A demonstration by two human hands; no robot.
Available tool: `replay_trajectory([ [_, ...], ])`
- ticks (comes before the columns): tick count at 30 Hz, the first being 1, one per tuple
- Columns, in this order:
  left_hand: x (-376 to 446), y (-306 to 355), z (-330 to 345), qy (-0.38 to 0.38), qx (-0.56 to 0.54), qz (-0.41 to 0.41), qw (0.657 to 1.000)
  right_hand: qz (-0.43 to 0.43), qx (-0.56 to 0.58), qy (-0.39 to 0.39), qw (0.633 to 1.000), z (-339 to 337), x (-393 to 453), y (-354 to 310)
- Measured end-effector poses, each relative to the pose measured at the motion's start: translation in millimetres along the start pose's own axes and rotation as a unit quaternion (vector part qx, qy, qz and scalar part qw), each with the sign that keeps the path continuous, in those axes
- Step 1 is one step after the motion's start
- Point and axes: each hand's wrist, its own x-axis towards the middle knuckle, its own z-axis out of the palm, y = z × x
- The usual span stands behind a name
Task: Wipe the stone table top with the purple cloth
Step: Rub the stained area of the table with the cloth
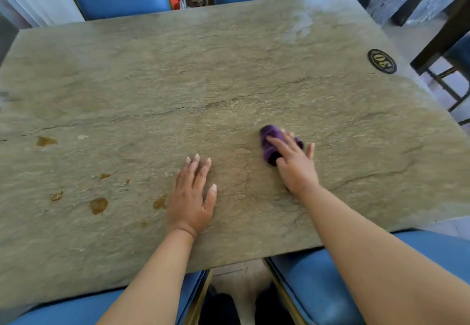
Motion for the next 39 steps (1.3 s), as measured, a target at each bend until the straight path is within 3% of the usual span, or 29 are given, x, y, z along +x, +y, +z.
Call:
replay_trajectory([
  [3, -1, -2, 0, -0.011, 0.025, 0.003, 1.000, 0.144, -0.010, 0.058, 0.988, -25, -2, 31],
  [6, -1, -1, 0, -0.018, 0.046, 0.002, 0.999, 0.284, 0.019, 0.105, 0.953, -30, -18, 35],
  [9, -1, 1, 0, -0.022, 0.045, -0.002, 0.999, 0.351, 0.035, 0.114, 0.929, -9, -37, 2],
  [11, -2, 0, 1, -0.024, 0.039, 0.000, 0.999, 0.319, 0.025, 0.096, 0.942, 16, -52, -31],
  [15, -2, -2, 2, -0.013, 0.019, 0.007, 1.000, 0.116, 0.034, 0.004, 0.993, 64, -78, -87],
  [17, -2, -1, 2, -0.007, 0.013, 0.007, 1.000, 0.072, 0.051, -0.023, 0.996, 68, -88, -91],
  [20, -2, -2, 3, -0.020, 0.029, 0.006, 0.999, 0.192, 0.037, 0.062, 0.979, 51, -95, -71],
  [22, -1, -2, 3, -0.023, 0.040, 0.007, 0.999, 0.340, 0.054, 0.152, 0.927, 35, -99, -54],
  [24, -2, -2, 2, -0.025, 0.049, 0.010, 0.998, 0.409, 0.071, 0.204, 0.887, 32, -108, -50],
  [26, -2, -1, 2, -0.029, 0.052, 0.013, 0.998, 0.405, 0.047, 0.226, 0.885, 47, -124, -62],
  [28, -2, -1, 2, -0.033, 0.046, 0.014, 0.998, 0.348, 0.012, 0.231, 0.909, 72, -144, -84],
  [31, 0, -3, 1, -0.035, 0.003, 0.000, 0.999, 0.181, -0.004, 0.136, 0.974, 100, -169, -110],
  [34, 7, -7, -5, -0.034, -0.094, -0.022, 0.995, 0.067, 0.010, 0.052, 0.996, 98, -165, -106],
  [37, 19, -26, -22, 0.002, -0.128, -0.006, 0.992, 0.153, 0.007, 0.124, 0.980, 92, -141, -97],
  [39, 32, -50, -34, 0.027, -0.082, -0.006, 0.996, 0.233, -0.010, 0.168, 0.958, 90, -115, -99],
])
